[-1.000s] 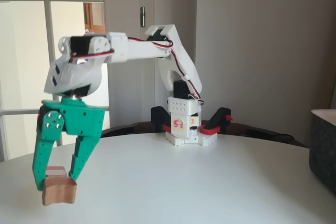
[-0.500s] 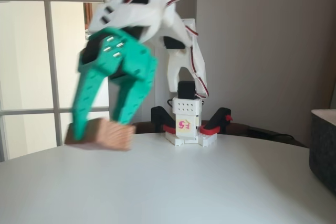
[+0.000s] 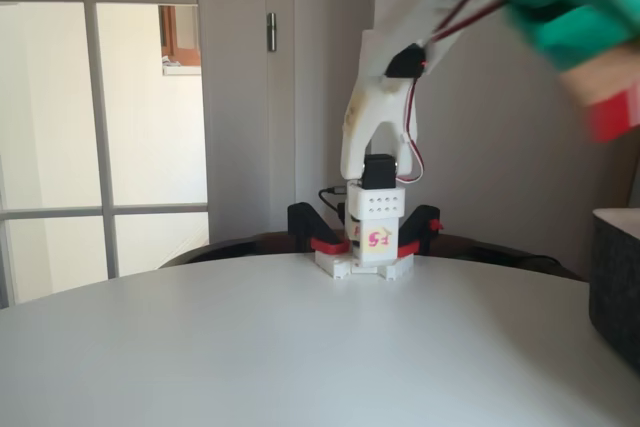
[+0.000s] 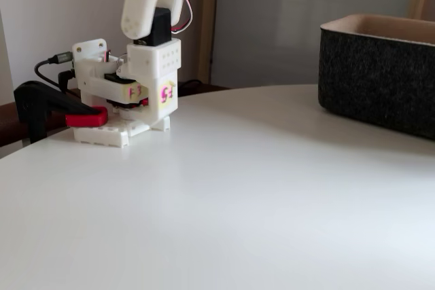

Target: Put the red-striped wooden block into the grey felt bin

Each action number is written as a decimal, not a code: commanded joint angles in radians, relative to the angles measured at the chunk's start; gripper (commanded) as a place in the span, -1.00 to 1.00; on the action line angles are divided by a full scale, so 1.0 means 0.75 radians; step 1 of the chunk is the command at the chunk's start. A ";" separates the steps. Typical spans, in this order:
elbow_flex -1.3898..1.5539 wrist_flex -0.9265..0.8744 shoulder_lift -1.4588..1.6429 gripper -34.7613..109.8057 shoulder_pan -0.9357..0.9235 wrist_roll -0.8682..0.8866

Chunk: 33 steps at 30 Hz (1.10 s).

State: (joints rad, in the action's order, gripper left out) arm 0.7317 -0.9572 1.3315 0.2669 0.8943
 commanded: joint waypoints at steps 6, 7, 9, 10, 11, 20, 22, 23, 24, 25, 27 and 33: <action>-0.031 0.084 0.045 -0.47 0.360 -0.211; -0.031 0.084 0.022 -0.48 0.395 -0.264; -0.031 0.084 -0.033 -0.48 0.448 -0.368; -0.031 0.086 -0.063 -0.48 0.466 -0.413; -0.031 0.086 -0.092 -0.47 0.479 -0.450; -0.029 0.086 -0.311 -0.43 0.436 -0.522; -0.027 0.084 -0.333 -0.40 0.423 -0.515; -0.025 0.082 -0.337 -0.38 0.417 -0.507; -0.025 0.078 -0.337 -0.37 0.415 -0.505; -0.025 0.070 -0.337 -0.34 0.415 -0.503; -0.025 0.067 -0.337 -0.30 0.425 -0.495; -0.031 0.065 -0.311 -0.17 0.487 -0.528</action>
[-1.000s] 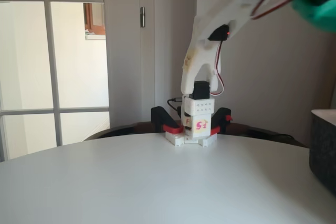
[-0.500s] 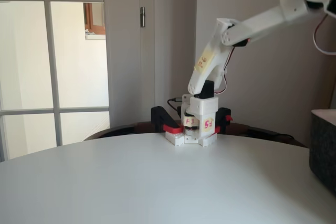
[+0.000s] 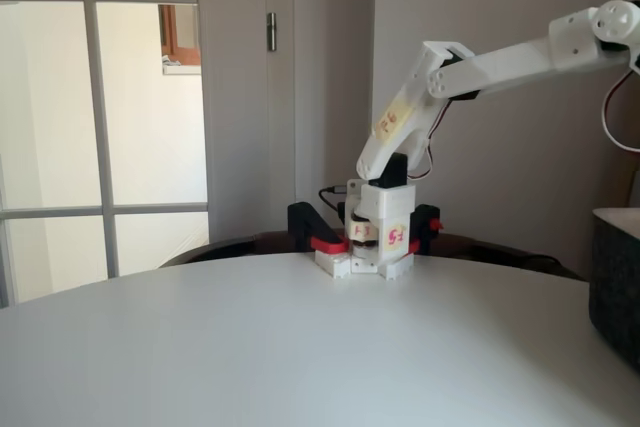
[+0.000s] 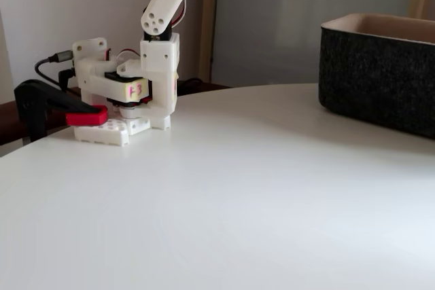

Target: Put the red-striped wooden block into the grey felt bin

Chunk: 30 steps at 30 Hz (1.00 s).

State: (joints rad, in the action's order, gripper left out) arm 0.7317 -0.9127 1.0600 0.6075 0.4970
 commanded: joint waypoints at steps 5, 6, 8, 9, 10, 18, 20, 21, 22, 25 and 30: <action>-0.029 -0.045 0.135 -0.16 0.031 0.051; -0.029 -0.084 0.162 -0.14 0.025 0.076; -0.027 -0.180 0.221 -0.13 0.012 0.115; -0.027 -0.235 0.256 -0.12 0.004 0.137; -0.027 -0.288 0.290 -0.12 -0.004 0.157; -0.027 -0.697 0.610 -0.16 -0.153 0.397; -0.027 -0.755 0.673 -0.16 -0.231 0.522; -0.027 -0.779 0.699 -0.17 -0.274 0.589; -0.027 -0.796 0.728 -0.18 -0.319 0.665; -0.025 -0.830 0.804 -0.20 -0.472 0.867; -0.016 -0.832 0.906 -0.25 -0.775 1.186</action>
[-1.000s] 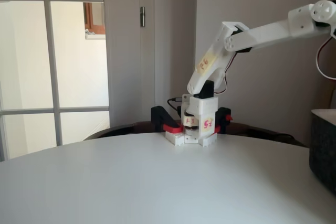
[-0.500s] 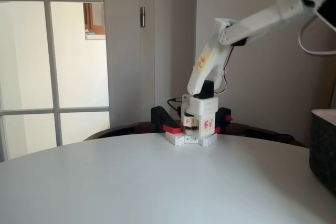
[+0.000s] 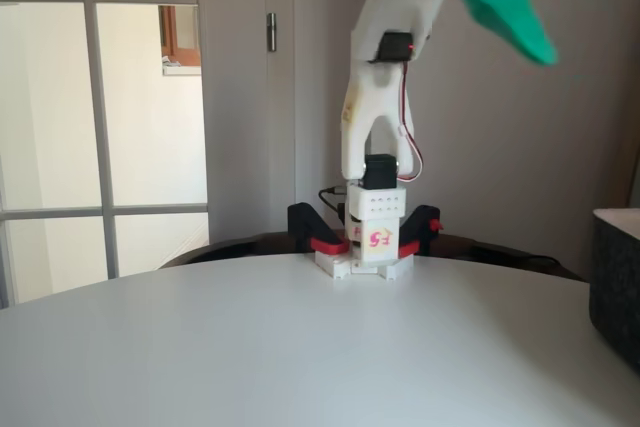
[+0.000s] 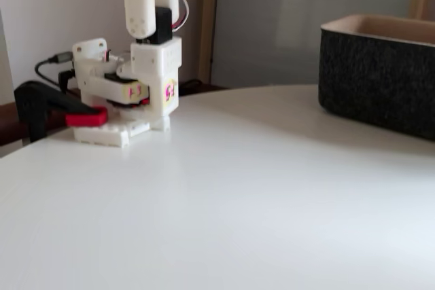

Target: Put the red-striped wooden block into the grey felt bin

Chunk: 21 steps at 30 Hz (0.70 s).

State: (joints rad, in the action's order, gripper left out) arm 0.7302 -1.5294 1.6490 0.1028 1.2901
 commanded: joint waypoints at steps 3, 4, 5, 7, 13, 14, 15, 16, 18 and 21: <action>0.067 -0.006 0.196 -0.23 -0.315 0.272; 0.115 -0.006 0.229 -0.24 -0.387 0.290; 0.160 0.000 0.254 -0.24 -0.454 0.307; 0.266 0.006 0.307 -0.26 -0.593 0.307; 0.616 0.029 0.419 -0.36 -0.951 0.184; 0.679 0.029 0.432 -0.36 -0.994 0.155; 0.742 0.029 0.440 -0.36 -1.031 0.133; 0.810 0.029 0.448 -0.37 -1.066 0.106; 0.945 0.029 0.464 -0.36 -1.119 0.070; 1.221 0.115 0.536 -0.35 -1.174 0.020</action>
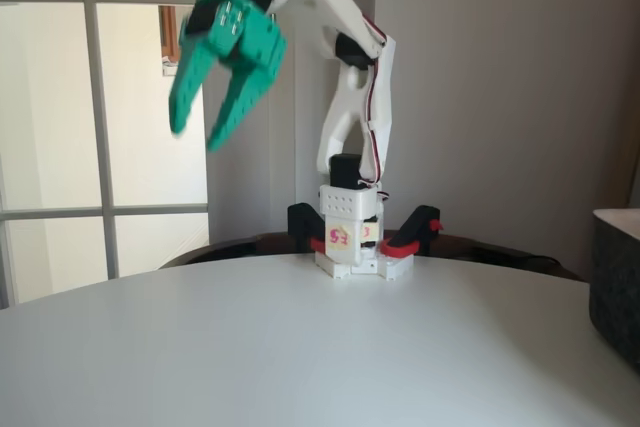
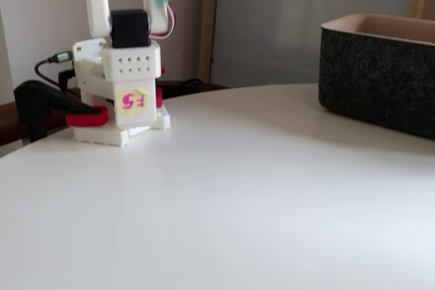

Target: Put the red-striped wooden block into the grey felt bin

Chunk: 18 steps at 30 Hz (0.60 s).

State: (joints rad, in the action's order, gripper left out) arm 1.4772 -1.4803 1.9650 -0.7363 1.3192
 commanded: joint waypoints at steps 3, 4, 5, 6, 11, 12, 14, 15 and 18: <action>0.485 0.252 0.168 -0.36 -0.090 -0.020; 0.579 0.360 0.196 -0.37 -0.096 -0.012; 0.663 0.464 0.225 -0.38 -0.100 -0.012; 0.751 0.573 0.264 -0.38 -0.102 -0.012; 1.123 0.986 0.526 -0.41 -0.102 0.010; 1.178 1.029 0.589 -0.41 -0.106 0.025; 1.280 1.070 0.718 -0.42 -0.115 0.037; 1.327 1.070 0.781 -0.42 -0.121 0.037; 1.485 1.070 0.959 -0.45 -0.139 0.029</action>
State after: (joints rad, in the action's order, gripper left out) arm 2.4989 -0.6857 2.5387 -0.8145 1.3300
